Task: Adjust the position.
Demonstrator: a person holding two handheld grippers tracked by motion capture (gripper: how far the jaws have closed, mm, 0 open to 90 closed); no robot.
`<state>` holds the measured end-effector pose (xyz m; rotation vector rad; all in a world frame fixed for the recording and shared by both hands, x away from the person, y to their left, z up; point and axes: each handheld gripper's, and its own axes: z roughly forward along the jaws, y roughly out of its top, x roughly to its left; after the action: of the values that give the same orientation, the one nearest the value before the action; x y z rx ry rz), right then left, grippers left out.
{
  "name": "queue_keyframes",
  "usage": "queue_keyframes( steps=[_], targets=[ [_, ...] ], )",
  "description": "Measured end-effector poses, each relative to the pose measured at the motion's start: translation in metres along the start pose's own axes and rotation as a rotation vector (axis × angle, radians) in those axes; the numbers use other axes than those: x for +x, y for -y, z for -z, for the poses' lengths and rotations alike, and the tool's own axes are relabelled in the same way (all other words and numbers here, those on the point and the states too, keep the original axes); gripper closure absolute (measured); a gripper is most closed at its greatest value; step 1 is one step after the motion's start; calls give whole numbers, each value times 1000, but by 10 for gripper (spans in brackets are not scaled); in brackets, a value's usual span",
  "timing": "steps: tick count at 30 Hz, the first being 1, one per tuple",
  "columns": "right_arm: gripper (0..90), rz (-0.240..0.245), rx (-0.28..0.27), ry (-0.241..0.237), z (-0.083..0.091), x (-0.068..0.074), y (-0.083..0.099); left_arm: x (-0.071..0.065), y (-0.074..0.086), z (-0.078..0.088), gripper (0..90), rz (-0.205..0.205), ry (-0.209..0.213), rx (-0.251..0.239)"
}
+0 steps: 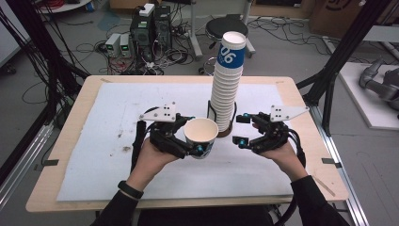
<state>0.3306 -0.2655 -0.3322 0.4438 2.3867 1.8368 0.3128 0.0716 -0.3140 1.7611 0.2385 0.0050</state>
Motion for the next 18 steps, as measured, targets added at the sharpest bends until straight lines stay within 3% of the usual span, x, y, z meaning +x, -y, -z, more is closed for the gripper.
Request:
queue_keyframes(
  steps=[12, 18],
  targets=[
    [195, 17, 1, 111, 24, -8, 3, 3, -3, -1, 219, -3, -4, -15],
    [195, 7, -8, 135, 32, -10, 4, 3, -3, -3, 218, -2, 0, -14]
  ],
)
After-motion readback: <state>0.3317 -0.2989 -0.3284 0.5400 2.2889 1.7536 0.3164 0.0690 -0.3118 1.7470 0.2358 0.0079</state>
